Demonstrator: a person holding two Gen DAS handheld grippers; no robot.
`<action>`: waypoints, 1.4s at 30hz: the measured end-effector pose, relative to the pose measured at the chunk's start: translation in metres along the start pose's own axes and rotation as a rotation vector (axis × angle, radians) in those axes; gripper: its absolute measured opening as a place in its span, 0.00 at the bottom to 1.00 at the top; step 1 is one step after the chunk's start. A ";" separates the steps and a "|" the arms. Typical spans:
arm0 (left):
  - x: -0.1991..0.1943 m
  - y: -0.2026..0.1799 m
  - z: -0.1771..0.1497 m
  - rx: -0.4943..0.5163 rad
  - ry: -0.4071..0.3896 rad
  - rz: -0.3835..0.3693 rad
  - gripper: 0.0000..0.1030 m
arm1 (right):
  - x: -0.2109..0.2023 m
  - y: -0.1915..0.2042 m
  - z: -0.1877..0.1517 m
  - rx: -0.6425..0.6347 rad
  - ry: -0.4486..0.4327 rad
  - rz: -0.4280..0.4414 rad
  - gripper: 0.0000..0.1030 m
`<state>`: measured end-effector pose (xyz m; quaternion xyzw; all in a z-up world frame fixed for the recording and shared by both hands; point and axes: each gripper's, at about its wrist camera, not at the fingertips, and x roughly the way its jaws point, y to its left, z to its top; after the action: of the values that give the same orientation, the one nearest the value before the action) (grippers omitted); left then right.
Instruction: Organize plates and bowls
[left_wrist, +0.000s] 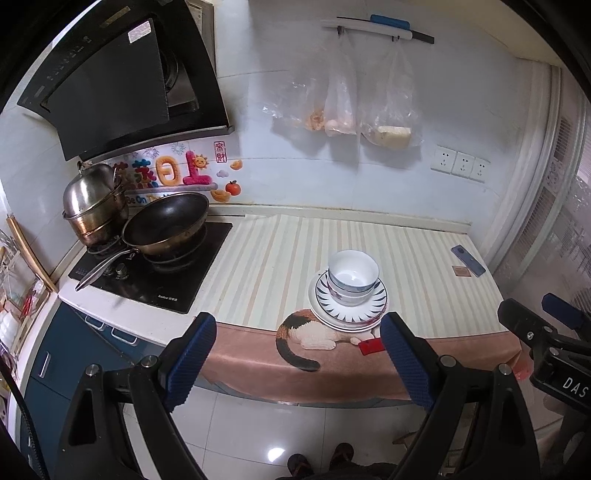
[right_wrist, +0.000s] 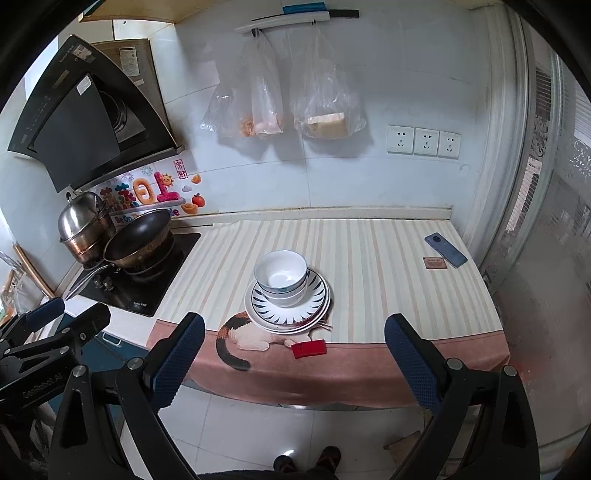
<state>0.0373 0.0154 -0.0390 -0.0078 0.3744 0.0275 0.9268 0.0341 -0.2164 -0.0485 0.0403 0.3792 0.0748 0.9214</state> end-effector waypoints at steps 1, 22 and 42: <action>0.000 0.000 0.000 -0.001 -0.001 0.001 0.88 | 0.000 0.000 0.000 -0.002 -0.001 -0.002 0.97; -0.006 -0.012 0.001 -0.003 -0.003 -0.001 0.88 | 0.001 -0.013 0.005 -0.009 0.001 -0.004 0.97; 0.000 -0.020 0.003 -0.014 0.007 -0.004 0.88 | 0.009 -0.014 0.004 -0.010 0.019 -0.004 0.97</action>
<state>0.0402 -0.0046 -0.0371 -0.0150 0.3772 0.0280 0.9256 0.0451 -0.2285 -0.0540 0.0343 0.3878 0.0753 0.9180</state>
